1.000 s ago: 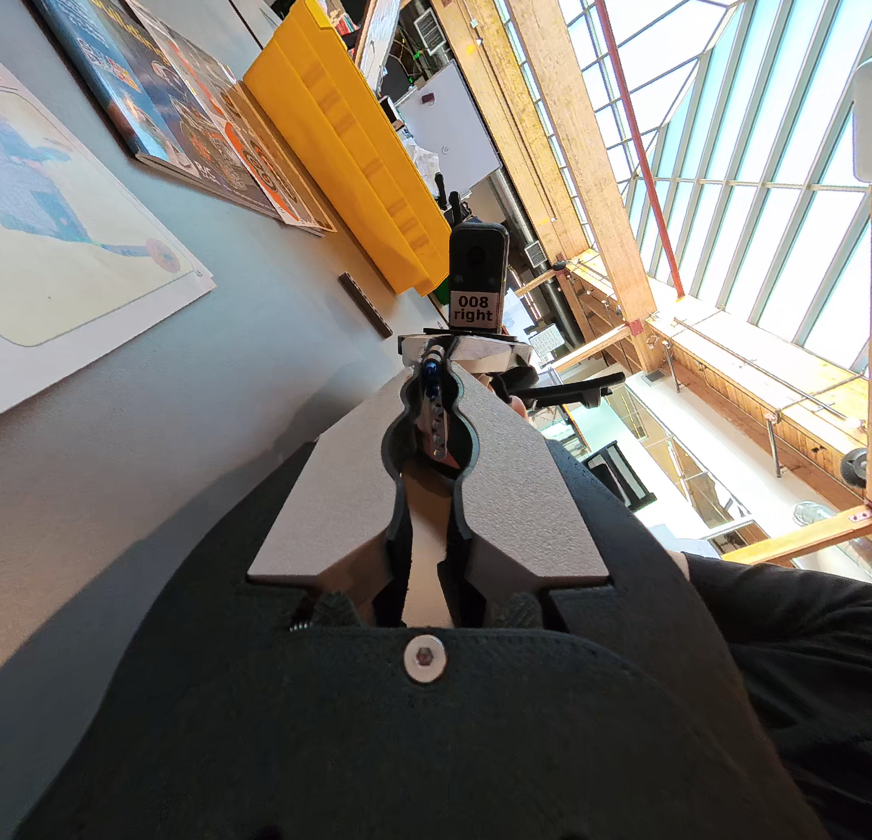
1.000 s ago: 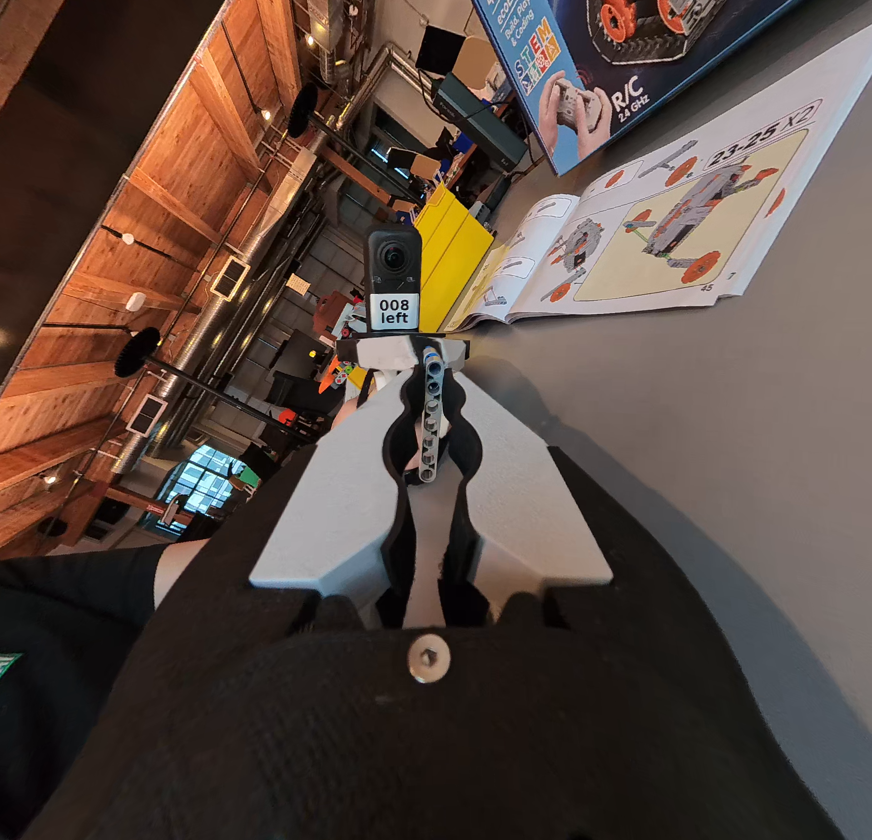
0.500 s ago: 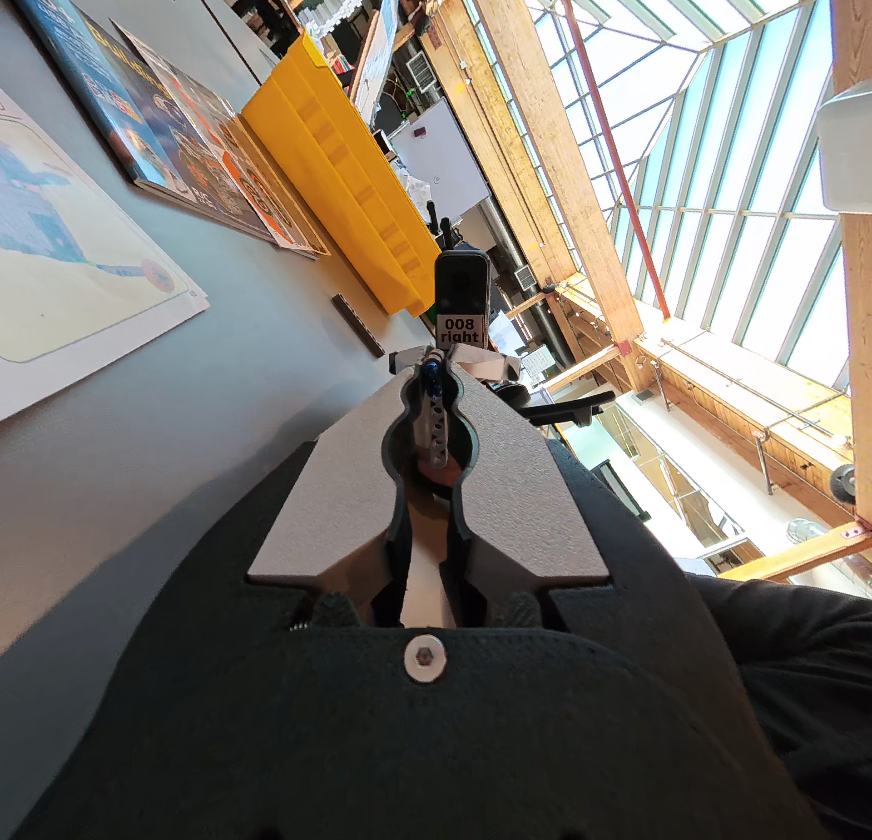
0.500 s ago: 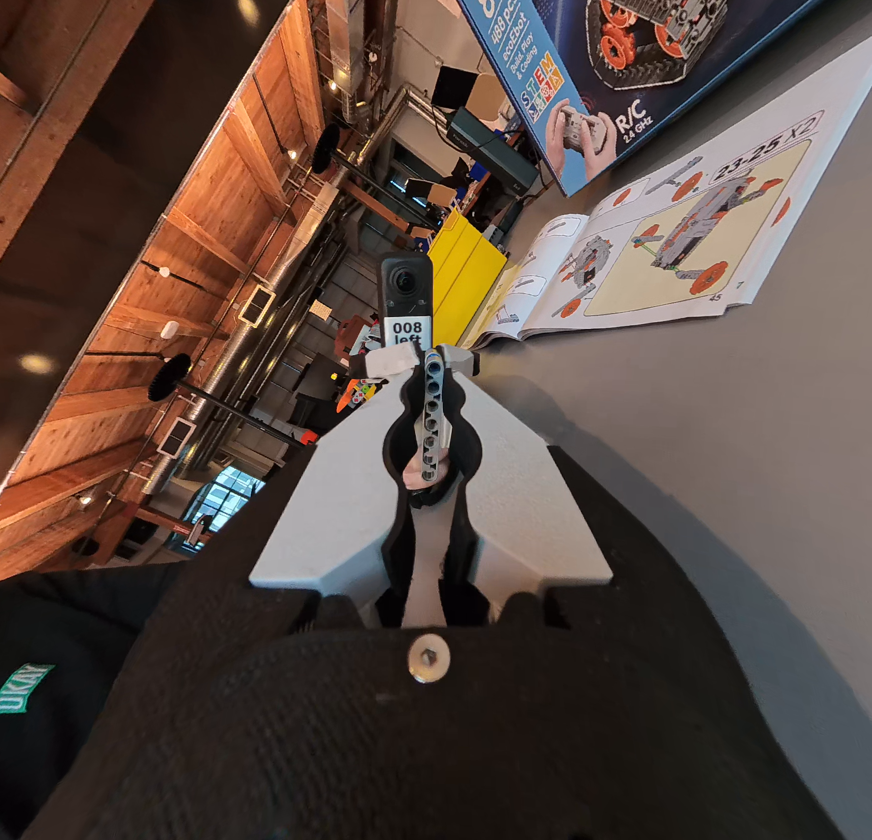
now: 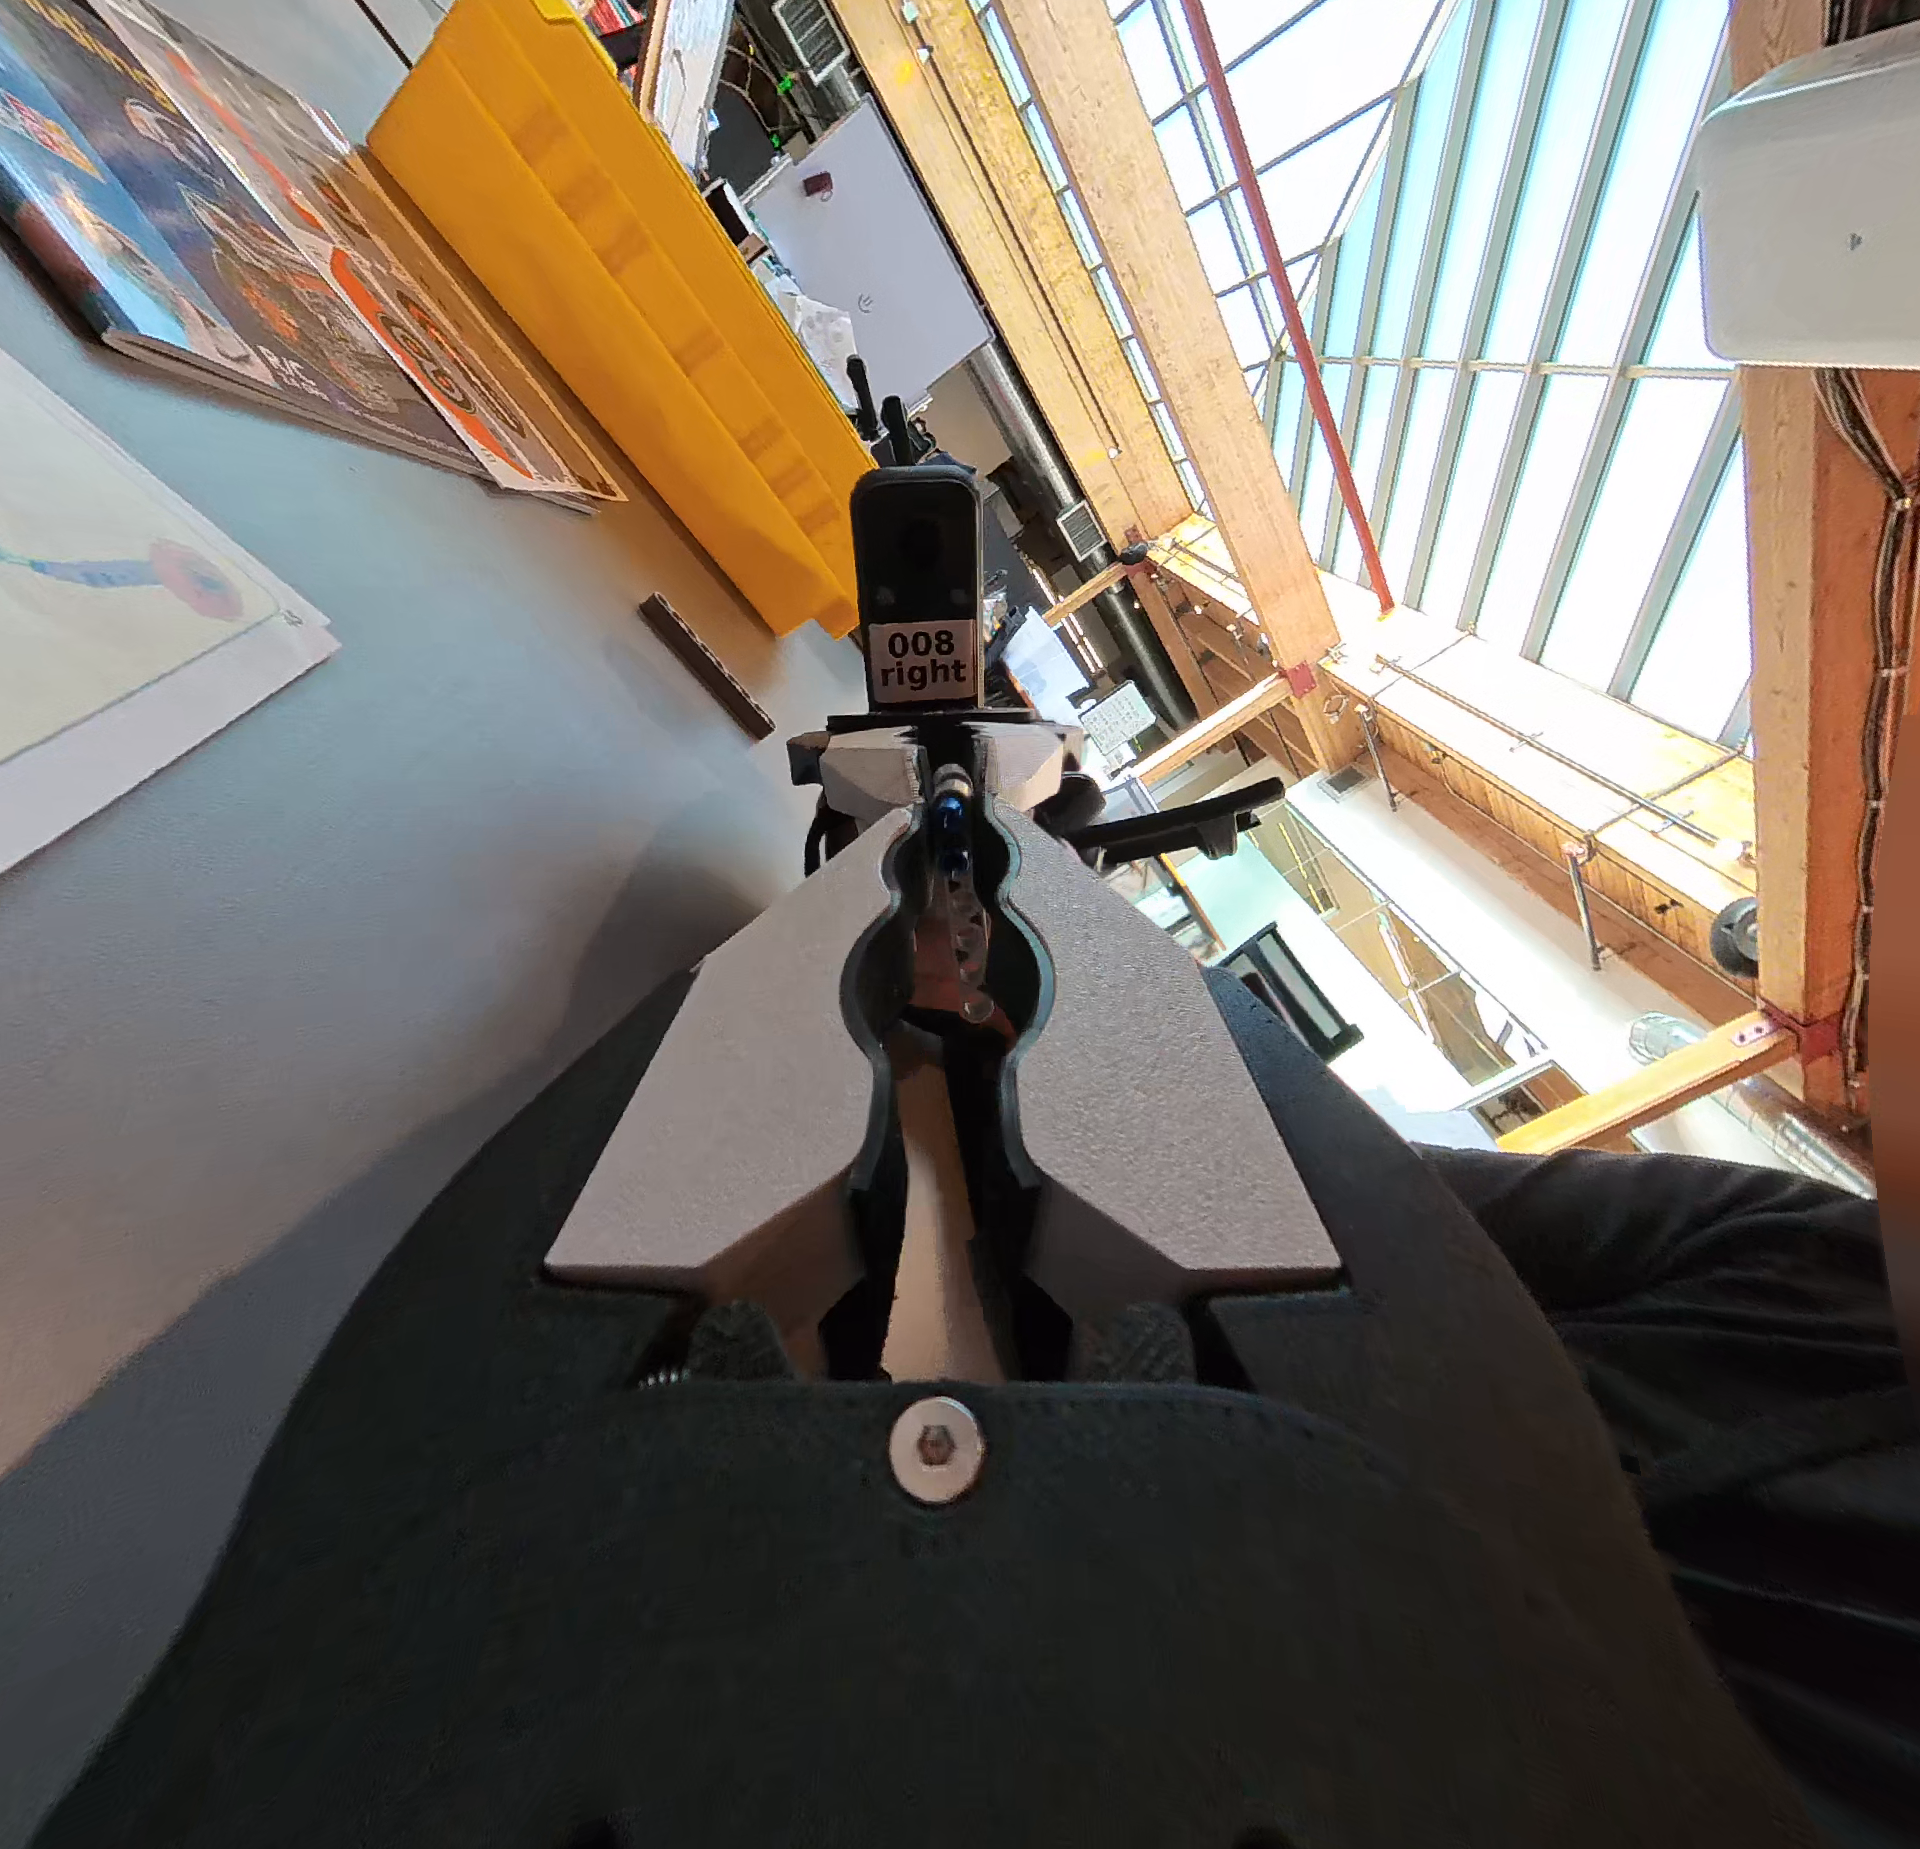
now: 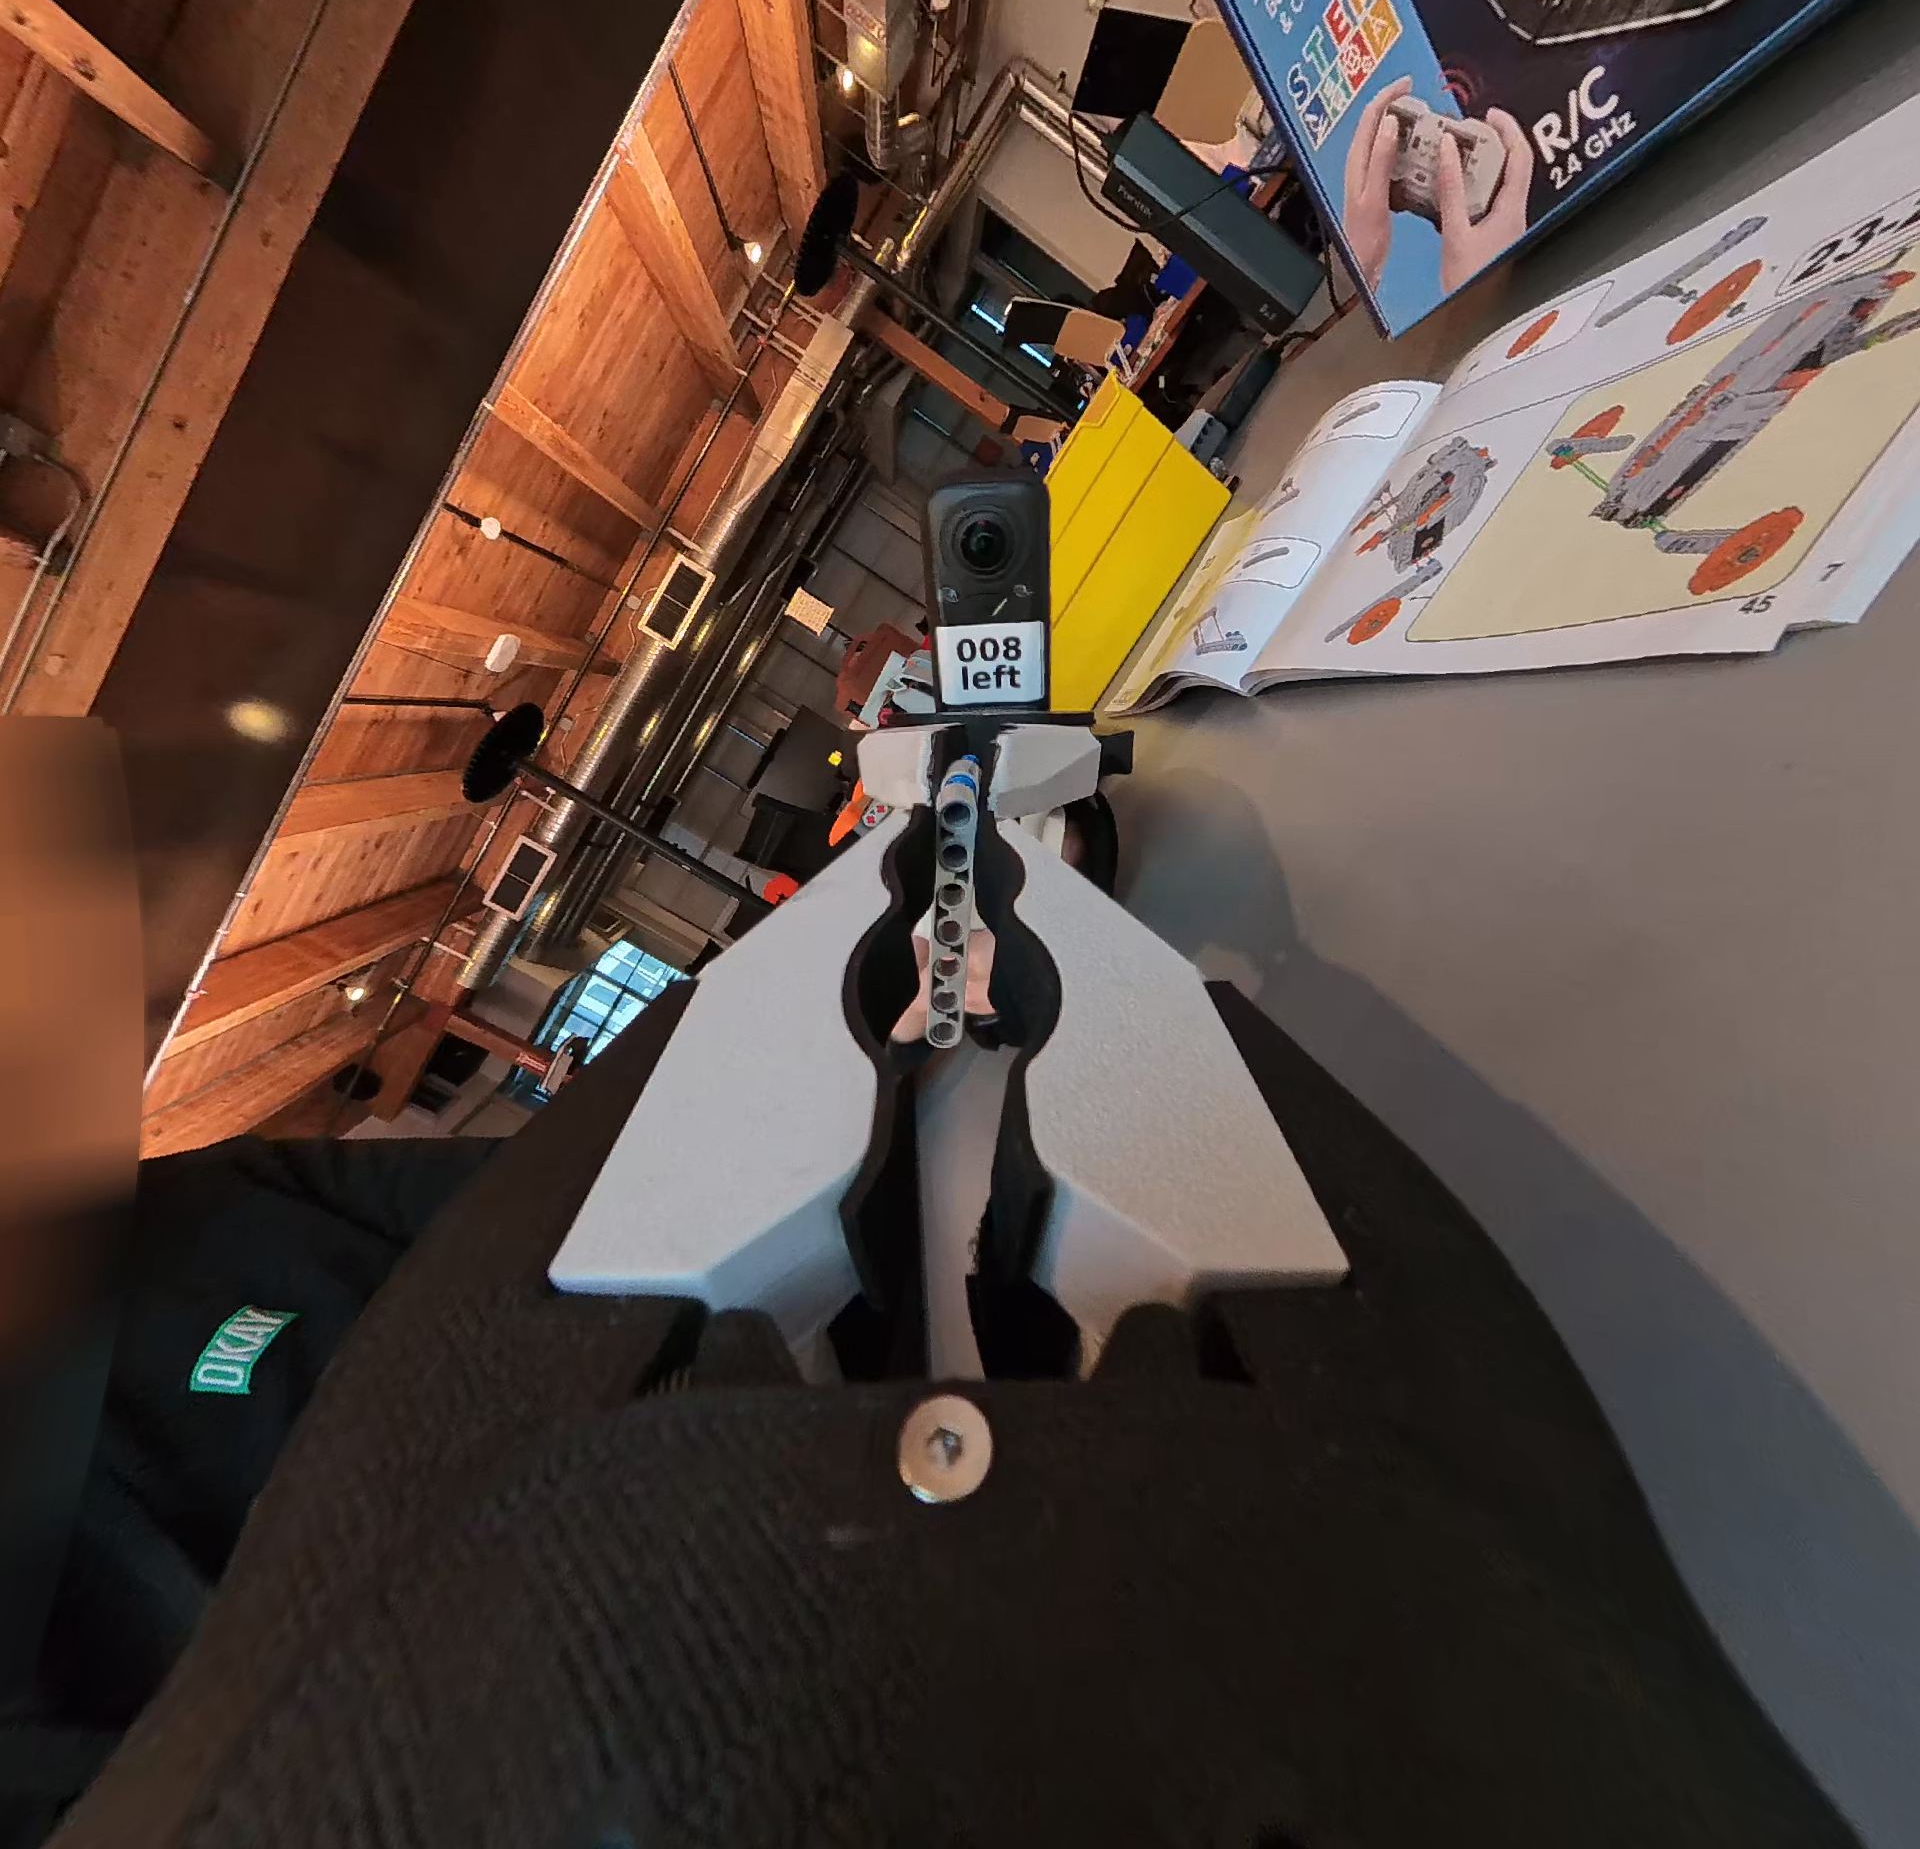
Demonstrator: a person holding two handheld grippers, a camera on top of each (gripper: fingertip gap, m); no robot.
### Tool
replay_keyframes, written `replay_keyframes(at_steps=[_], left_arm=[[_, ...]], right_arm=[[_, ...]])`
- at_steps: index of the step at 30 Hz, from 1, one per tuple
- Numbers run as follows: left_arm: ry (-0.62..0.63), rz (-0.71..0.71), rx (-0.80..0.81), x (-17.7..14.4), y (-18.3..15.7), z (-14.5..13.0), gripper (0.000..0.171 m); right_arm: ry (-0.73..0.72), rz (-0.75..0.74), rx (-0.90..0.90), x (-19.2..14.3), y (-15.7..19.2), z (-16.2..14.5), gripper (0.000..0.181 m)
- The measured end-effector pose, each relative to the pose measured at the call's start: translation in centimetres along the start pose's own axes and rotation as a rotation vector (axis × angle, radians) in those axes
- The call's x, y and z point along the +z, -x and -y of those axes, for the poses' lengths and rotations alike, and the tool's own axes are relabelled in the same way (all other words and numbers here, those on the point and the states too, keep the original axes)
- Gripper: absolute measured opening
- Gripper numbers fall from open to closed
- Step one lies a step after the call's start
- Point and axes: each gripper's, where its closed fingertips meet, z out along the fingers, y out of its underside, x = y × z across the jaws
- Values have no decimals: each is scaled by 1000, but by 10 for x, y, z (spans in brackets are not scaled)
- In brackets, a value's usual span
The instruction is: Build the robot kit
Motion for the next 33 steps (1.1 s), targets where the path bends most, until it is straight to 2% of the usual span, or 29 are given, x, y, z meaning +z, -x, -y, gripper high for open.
replay_keyframes(at_steps=[4, 11, 15, 22, 33], left_arm=[[44, 38, 50, -1, 3, -5, 6], [89, -35, 65, -2, -8, -8, 6], [115, -36, 127, -2, -13, -9, 6], [124, -16, 182, -3, -14, -7, 5], [65, -64, 138, -2, -17, 0, 6]], right_arm=[[42, -22, -4, -1, -3, -5, 5], [79, 54, 0, 0, 8, -10, 6], [95, 65, -57, 1, 12, -11, 6], [94, 83, -32, 2, 13, -9, 6], [56, 97, -25, 3, 17, -1, 5]])
